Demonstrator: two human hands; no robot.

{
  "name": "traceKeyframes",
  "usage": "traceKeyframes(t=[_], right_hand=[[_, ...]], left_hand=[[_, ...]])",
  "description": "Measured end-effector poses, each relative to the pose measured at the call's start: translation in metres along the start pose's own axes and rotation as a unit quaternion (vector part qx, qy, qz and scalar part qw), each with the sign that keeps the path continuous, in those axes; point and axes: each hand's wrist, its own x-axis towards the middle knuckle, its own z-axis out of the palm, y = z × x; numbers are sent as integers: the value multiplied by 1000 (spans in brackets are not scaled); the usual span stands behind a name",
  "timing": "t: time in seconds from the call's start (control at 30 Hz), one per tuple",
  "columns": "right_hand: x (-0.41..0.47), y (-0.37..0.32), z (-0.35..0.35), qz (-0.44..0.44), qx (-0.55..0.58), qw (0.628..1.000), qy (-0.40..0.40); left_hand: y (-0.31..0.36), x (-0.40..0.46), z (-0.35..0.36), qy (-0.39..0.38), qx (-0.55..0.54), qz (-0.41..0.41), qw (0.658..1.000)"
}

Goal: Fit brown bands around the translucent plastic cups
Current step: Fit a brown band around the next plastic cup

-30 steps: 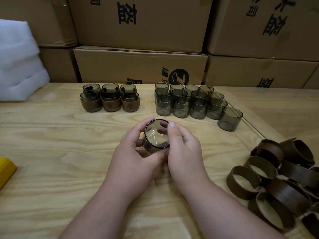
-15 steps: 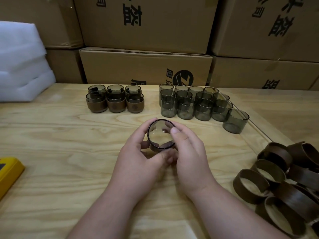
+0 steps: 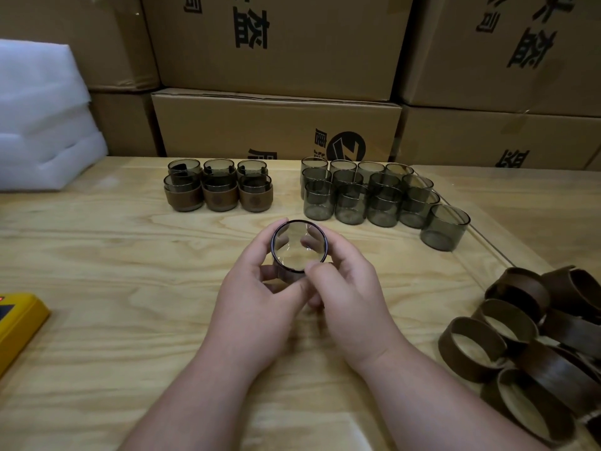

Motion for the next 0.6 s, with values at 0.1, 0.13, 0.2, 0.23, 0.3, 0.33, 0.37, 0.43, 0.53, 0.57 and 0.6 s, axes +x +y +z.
traceKeyframes(t=[0.1, 0.13, 0.2, 0.23, 0.3, 0.33, 0.37, 0.43, 0.53, 0.57, 0.6], right_hand=[[0, 3, 1, 14, -21, 1000, 14], [0, 4, 1, 19, -21, 999, 17], [-1, 4, 3, 22, -22, 999, 20], [0, 5, 3, 22, -25, 999, 24], [0, 5, 3, 18, -39, 998, 35], [0, 4, 4, 18, -46, 998, 42], [0, 5, 3, 20, -50, 997, 50], [1, 5, 3, 27, -53, 996, 66], [1, 4, 3, 32, -42, 995, 87], [2, 4, 2, 34, -40, 994, 95], [2, 4, 2, 35, -40, 993, 104]], left_hand=[[0, -1, -1, -4, 21, 3, 1000], [1, -1, -1, -2, 28, 7, 1000], [3, -2, 0, -1, 41, 19, 999], [5, -2, 0, -2, 49, 25, 998], [4, -3, 0, -5, 65, 32, 997], [4, -3, 0, -8, 72, 35, 997], [3, -4, 0, -9, 81, 40, 996], [2, -5, 1, -9, 100, 54, 994], [3, -7, 2, -17, 108, 75, 991], [3, -7, 3, -21, 113, 80, 990], [3, -8, 3, -26, 117, 83, 989]])
